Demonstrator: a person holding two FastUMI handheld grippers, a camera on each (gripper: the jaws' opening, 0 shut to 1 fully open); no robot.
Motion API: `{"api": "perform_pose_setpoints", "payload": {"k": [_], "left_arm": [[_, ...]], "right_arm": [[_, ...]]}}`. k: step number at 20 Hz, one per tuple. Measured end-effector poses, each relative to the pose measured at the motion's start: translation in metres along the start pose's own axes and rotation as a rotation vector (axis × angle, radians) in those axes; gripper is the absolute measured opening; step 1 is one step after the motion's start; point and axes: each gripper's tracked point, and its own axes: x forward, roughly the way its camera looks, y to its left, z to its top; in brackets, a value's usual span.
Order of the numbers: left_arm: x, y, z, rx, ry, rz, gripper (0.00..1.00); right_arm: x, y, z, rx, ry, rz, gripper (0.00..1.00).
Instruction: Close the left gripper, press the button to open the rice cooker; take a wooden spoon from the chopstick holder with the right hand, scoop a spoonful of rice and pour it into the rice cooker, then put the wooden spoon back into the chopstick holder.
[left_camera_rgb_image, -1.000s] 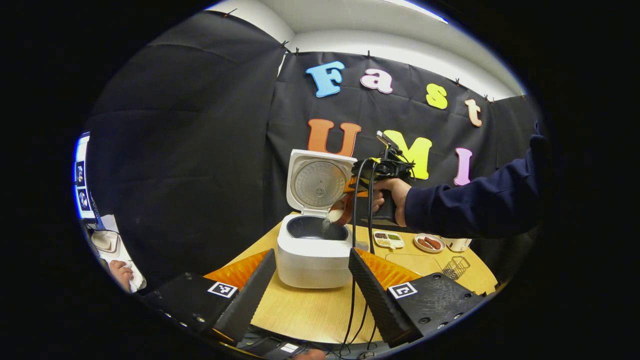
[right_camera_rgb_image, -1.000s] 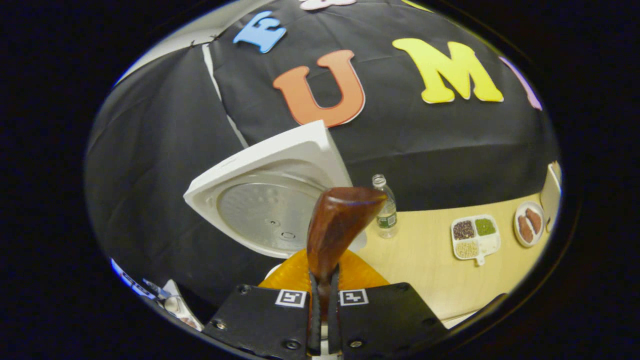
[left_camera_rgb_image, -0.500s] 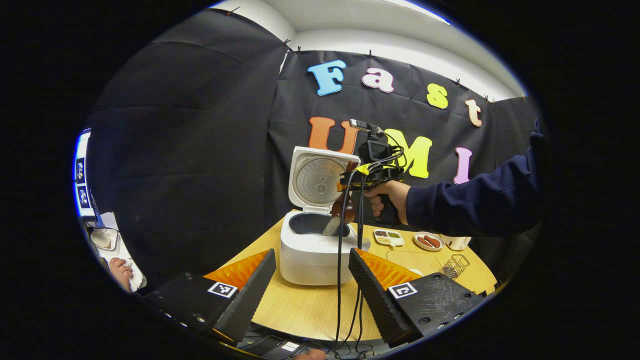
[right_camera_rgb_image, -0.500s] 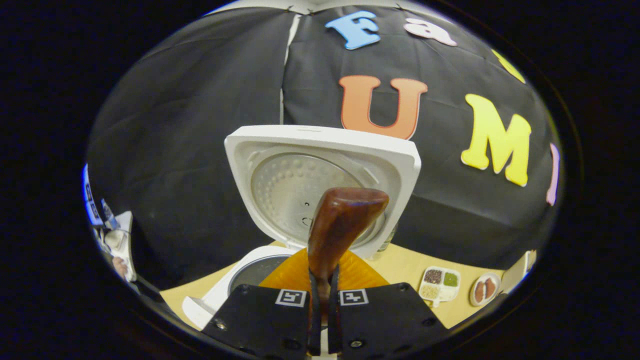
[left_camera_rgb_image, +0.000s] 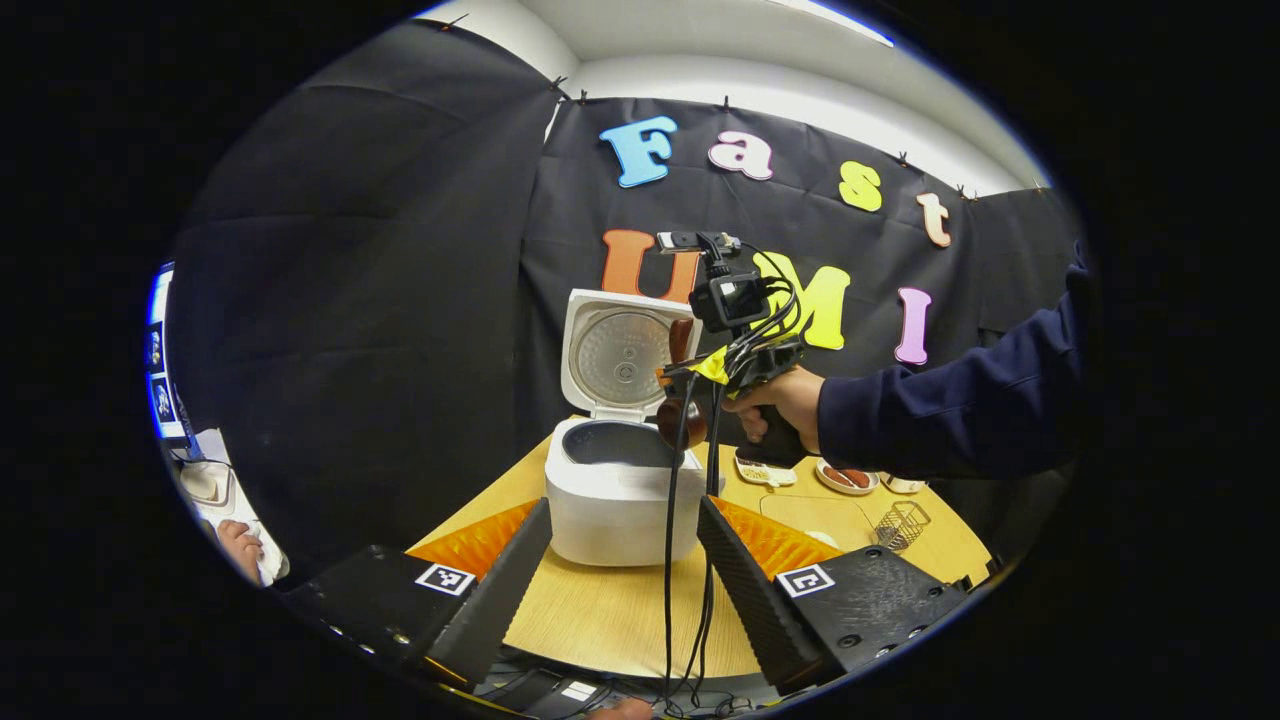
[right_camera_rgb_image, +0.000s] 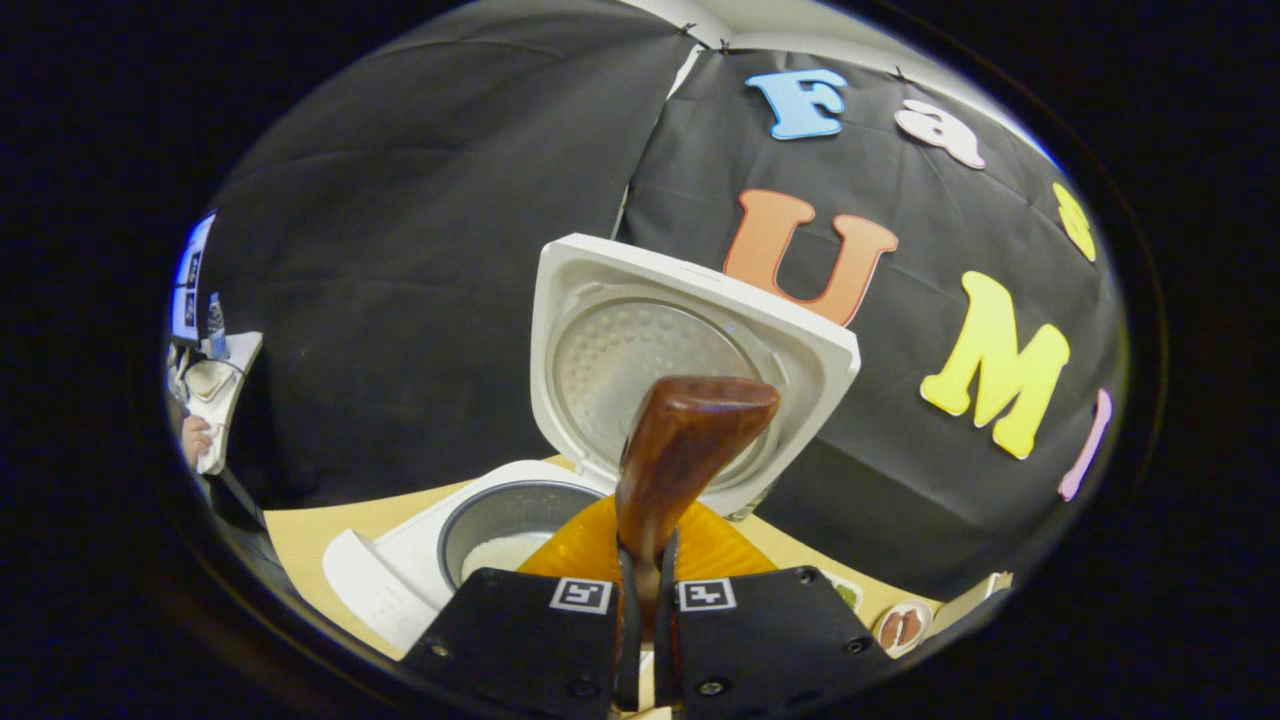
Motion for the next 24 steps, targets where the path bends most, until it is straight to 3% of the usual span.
{"api": "perform_pose_setpoints", "payload": {"k": [4, 9, 18, 24], "left_arm": [[0.003, -0.017, 0.01, -0.001, -0.023, -0.044, 0.94], [0.02, -0.051, 0.019, 0.011, -0.04, -0.127, 0.94], [0.067, -0.133, 0.039, 0.036, -0.084, -0.201, 0.94], [0.085, -0.174, 0.038, 0.043, -0.068, -0.231, 0.94]], "right_arm": [[-0.029, -0.036, 0.007, 0.12, -0.033, -0.041, 0.11], [-0.096, -0.116, -0.012, 0.261, -0.046, -0.152, 0.11], [-0.223, -0.277, -0.119, 0.39, -0.003, -0.385, 0.11], [-0.274, -0.346, -0.184, 0.458, 0.027, -0.481, 0.11]]}}
